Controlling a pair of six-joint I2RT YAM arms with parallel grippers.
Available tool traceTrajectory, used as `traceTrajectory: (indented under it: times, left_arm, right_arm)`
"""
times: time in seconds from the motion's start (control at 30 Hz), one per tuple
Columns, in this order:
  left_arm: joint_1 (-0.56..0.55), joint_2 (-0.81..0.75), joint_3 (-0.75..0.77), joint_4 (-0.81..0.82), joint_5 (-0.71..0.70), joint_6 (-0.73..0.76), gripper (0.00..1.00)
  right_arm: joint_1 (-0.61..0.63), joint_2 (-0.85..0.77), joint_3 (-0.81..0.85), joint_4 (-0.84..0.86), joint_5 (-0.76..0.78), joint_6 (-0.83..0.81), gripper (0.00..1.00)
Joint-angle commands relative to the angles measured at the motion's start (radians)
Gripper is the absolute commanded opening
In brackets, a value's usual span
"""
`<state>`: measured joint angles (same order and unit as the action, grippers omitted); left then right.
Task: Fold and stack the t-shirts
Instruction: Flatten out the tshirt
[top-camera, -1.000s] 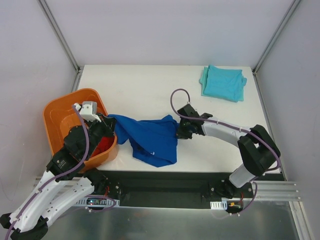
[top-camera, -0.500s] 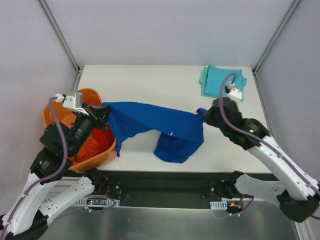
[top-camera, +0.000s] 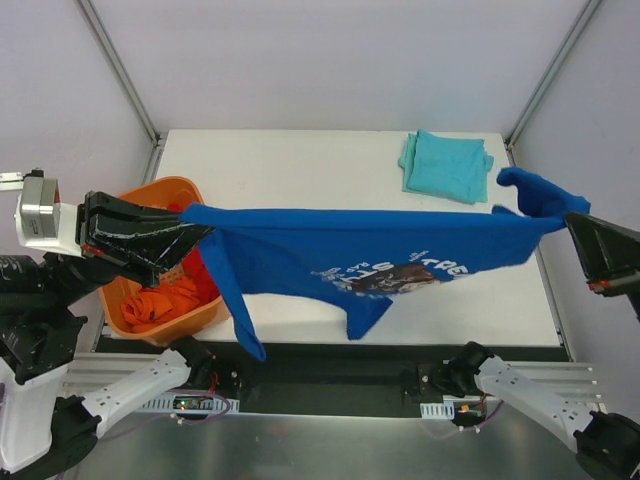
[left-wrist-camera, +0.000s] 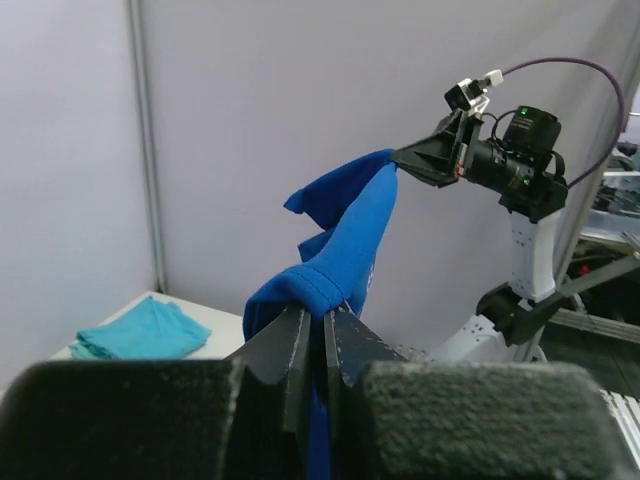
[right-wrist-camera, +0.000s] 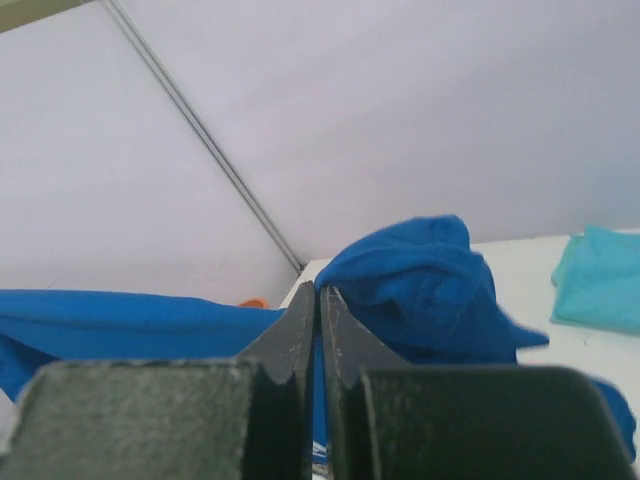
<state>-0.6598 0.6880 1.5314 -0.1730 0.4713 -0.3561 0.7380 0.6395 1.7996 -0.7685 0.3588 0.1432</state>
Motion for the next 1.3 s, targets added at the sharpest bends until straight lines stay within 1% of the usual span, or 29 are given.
traceTrajectory:
  times: [0.0, 0.07, 0.13, 0.2, 0.23, 0.27, 0.37, 0.4, 0.43, 0.47, 0.53, 0.57, 0.6, 0.63, 0.67, 0.7, 0.73, 0.77, 0.8, 0.83, 0.9, 0.97, 1.0, 1.03, 1.1, 1.13, 1.2, 1.23, 1.27]
  left_arm:
    - [0.002, 0.038, 0.062, 0.087, 0.132, -0.057, 0.00]
    - [0.002, 0.042, 0.062, 0.086, 0.107, -0.047, 0.00]
    - [0.003, 0.051, 0.043, 0.086, 0.081, -0.023, 0.00]
    - [0.002, 0.074, 0.016, 0.086, -0.038, -0.001, 0.00]
    - [0.003, 0.085, -0.025, 0.087, -0.121, 0.006, 0.00]
    - [0.002, 0.117, -0.048, 0.086, -0.263, 0.019, 0.00]
    - [0.003, 0.230, -0.106, 0.061, -0.504, 0.071, 0.00]
    - [0.003, 0.264, -0.119, 0.047, -0.646, 0.094, 0.00]
    - [0.009, 0.303, -0.125, 0.021, -0.704, 0.100, 0.00]
    - [0.017, 0.370, -0.138, 0.012, -0.765, 0.095, 0.00]
    - [0.121, 0.439, -0.191, 0.000, -0.694, 0.047, 0.00]
    - [0.165, 0.523, -0.206, -0.012, -0.641, 0.013, 0.00]
    - [0.216, 0.572, -0.223, -0.020, -0.593, -0.036, 0.00]
    - [0.283, 0.628, -0.221, -0.028, -0.514, -0.047, 0.07]
    - [0.305, 0.744, -0.212, -0.058, -0.501, -0.056, 0.33]
    - [0.321, 0.802, -0.173, -0.077, -0.482, -0.058, 0.54]
    - [0.340, 0.859, -0.143, -0.097, -0.427, -0.052, 0.84]
    - [0.345, 0.954, -0.110, -0.140, -0.406, -0.052, 0.99]
    - [0.348, 0.993, -0.044, -0.161, -0.389, -0.049, 0.99]
    - [0.348, 1.036, -0.016, -0.177, -0.367, -0.049, 0.99]
    - [0.348, 1.045, 0.018, -0.184, -0.347, -0.052, 0.99]
    - [0.347, 1.021, 0.015, -0.184, -0.326, -0.055, 0.99]
    - [0.347, 1.010, 0.001, -0.184, -0.318, -0.061, 1.00]
    - [0.345, 0.989, -0.010, -0.184, -0.310, -0.064, 0.99]
    - [0.335, 0.964, -0.068, -0.184, -0.280, -0.082, 0.99]
    - [0.324, 0.937, -0.092, -0.183, -0.281, -0.087, 0.99]
    - [0.283, 0.911, -0.169, -0.183, -0.319, -0.102, 0.99]
    - [0.267, 0.888, -0.191, -0.181, -0.335, -0.106, 0.99]
    - [0.250, 0.875, -0.236, -0.181, -0.344, -0.113, 0.99]
  right_arm:
    - [-0.006, 0.012, 0.084, 0.015, -0.040, -0.111, 0.01]
    - [-0.008, 0.058, 0.134, 0.006, 0.024, -0.136, 0.01]
    - [-0.006, 0.130, 0.199, 0.003, 0.112, -0.223, 0.01]
    - [-0.006, 0.189, 0.222, 0.033, 0.277, -0.284, 0.01]
    - [-0.005, 0.248, 0.216, 0.058, 0.337, -0.338, 0.01]
    - [-0.005, 0.281, 0.205, 0.095, 0.455, -0.381, 0.01]
    - [-0.011, 0.420, 0.135, 0.271, 0.663, -0.552, 0.01]
    - [-0.021, 0.455, 0.115, 0.334, 0.684, -0.576, 0.01]
    - [-0.075, 0.527, 0.104, 0.331, 0.677, -0.558, 0.01]
    - [-0.110, 0.566, 0.084, 0.313, 0.613, -0.521, 0.01]
    - [-0.232, 0.687, 0.070, 0.233, 0.495, -0.435, 0.01]
    - [-0.268, 0.731, 0.035, 0.227, 0.356, -0.391, 0.01]
    - [-0.296, 0.782, 0.030, 0.209, 0.314, -0.358, 0.01]
    - [-0.342, 0.890, 0.027, 0.201, 0.271, -0.340, 0.03]
    - [-0.360, 0.951, 0.026, 0.201, 0.173, -0.312, 0.04]
    - [-0.379, 1.010, 0.049, 0.192, 0.142, -0.291, 0.06]
    - [-0.406, 1.134, 0.075, 0.184, 0.102, -0.278, 0.18]
    - [-0.417, 1.193, 0.104, 0.151, 0.013, -0.260, 0.30]
    - [-0.426, 1.253, 0.215, 0.114, -0.010, -0.249, 0.41]
    - [-0.431, 1.352, 0.269, 0.071, -0.038, -0.246, 0.65]
    - [-0.431, 1.407, 0.358, -0.009, -0.046, -0.243, 0.99]
    - [-0.431, 1.381, 0.310, 0.013, -0.052, -0.232, 0.97]
    - [-0.430, 1.315, 0.267, 0.034, -0.054, -0.222, 0.97]
    - [-0.431, 1.277, 0.153, 0.052, -0.063, -0.209, 0.97]
    - [-0.431, 1.150, 0.028, 0.096, -0.078, -0.182, 0.97]
    - [-0.431, 1.105, -0.097, 0.106, -0.104, -0.145, 0.97]
    - [-0.430, 0.987, -0.237, 0.149, -0.135, -0.100, 0.97]
    - [-0.428, 0.956, -0.353, 0.156, -0.159, -0.076, 0.97]
    - [-0.428, 0.925, -0.402, 0.167, -0.164, -0.061, 0.97]
